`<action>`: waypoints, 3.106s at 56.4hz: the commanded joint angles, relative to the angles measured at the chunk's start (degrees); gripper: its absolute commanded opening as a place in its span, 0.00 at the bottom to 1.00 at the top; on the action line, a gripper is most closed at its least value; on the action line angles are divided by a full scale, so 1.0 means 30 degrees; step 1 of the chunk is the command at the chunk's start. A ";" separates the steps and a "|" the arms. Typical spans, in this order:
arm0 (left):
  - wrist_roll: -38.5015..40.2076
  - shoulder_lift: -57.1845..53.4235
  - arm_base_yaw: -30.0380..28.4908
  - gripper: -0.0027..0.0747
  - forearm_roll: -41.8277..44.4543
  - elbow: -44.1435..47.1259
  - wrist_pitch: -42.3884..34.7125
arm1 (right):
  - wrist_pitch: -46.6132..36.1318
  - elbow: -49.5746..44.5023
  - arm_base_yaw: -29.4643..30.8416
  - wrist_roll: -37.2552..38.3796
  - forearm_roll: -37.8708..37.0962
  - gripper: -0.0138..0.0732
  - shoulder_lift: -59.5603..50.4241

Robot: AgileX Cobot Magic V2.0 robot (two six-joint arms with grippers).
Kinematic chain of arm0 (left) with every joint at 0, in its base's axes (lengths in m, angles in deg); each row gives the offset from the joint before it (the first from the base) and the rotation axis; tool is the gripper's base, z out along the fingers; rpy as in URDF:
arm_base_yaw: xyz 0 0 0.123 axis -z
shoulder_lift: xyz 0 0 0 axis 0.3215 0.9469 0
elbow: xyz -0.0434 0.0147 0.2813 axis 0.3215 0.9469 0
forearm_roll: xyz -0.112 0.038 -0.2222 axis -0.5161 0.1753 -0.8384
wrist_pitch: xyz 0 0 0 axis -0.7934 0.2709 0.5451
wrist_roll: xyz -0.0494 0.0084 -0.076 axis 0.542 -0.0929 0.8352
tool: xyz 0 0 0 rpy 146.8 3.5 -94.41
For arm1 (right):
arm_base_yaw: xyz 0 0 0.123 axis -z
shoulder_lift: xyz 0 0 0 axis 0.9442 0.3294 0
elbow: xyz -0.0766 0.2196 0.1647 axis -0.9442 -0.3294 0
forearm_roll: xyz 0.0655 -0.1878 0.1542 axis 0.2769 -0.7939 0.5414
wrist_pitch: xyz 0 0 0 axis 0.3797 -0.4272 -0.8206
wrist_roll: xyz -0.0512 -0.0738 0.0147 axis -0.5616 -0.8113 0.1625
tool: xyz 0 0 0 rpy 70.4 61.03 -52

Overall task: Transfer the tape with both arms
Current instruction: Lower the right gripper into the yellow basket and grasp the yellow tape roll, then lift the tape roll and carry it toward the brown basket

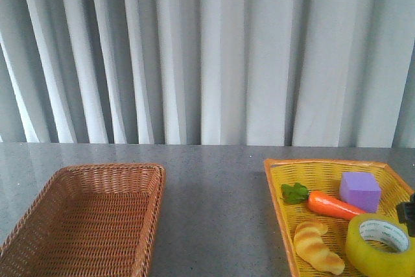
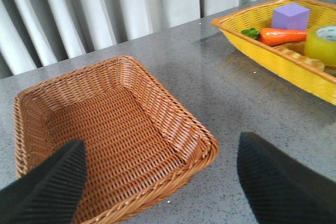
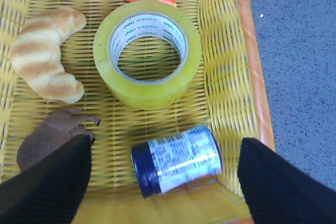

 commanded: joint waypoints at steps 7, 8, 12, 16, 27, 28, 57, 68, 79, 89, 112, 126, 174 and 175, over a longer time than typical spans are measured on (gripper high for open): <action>-0.0115 0.0181 0.0139 0.78 -0.0669 -0.0657 -0.1272 | 0.1603 0.4220 0.1509 -0.1350 0.1515 0.79 0.3405; -0.0115 0.0181 0.0139 0.78 -0.0662 -0.0657 -0.1290 | 0.1756 0.4539 0.1862 -0.1698 0.1993 0.79 0.3742; -0.0115 0.0181 0.0139 0.78 -0.0662 -0.0657 -0.1274 | 0.2214 0.5451 0.2898 -0.2841 0.3582 0.79 0.4755; -0.0115 0.0181 0.0139 0.78 -0.0662 -0.0657 -0.1296 | 0.2470 0.6109 0.3582 -0.3862 0.4485 0.78 0.5613; -0.0115 0.0181 0.0139 0.78 -0.0662 -0.0657 -0.1278 | 0.2497 0.6737 0.3559 -0.4327 0.3377 0.73 0.7261; -0.0115 0.0181 0.0139 0.78 -0.0662 -0.0657 -0.1278 | 0.2401 0.6737 0.3473 -0.4389 0.3149 0.73 0.7347; -0.0115 0.0181 0.0139 0.78 -0.0662 -0.0657 -0.1278 | -0.0312 0.6737 0.3316 -0.4516 0.2723 0.69 0.9682; -0.0115 0.0181 0.0139 0.78 -0.0662 -0.0657 -0.1278 | -0.1122 0.6737 0.3316 -0.4429 0.2777 0.63 1.0282; -0.0115 0.0181 0.0139 0.78 -0.0662 -0.0657 -0.1278 | -0.1499 0.6737 0.3275 -0.4435 0.3328 0.55 1.0810; -0.0115 0.0181 0.0139 0.78 -0.0662 -0.0657 -0.1278 | -0.1391 0.6737 0.3275 -0.4435 0.3152 0.42 1.0829; -0.0115 0.0181 0.0139 0.78 -0.0662 -0.0657 -0.1278 | -0.0873 0.6755 0.3275 -0.5154 0.3149 0.33 1.0059; -0.0115 0.0181 0.0139 0.78 -0.0662 -0.0657 -0.1278 | -0.0997 0.6755 0.3275 -0.6024 0.3376 0.33 0.6891; -0.0115 0.0181 0.0139 0.78 -0.0662 -0.0657 -0.1278 | -0.8861 0.6755 -0.8130 -1.1074 0.7480 0.35 0.6785; -0.0115 0.0181 0.0139 0.78 -0.0662 -0.0657 -0.1278 | -0.8840 0.6755 -0.8219 -1.1074 0.7331 0.35 0.6967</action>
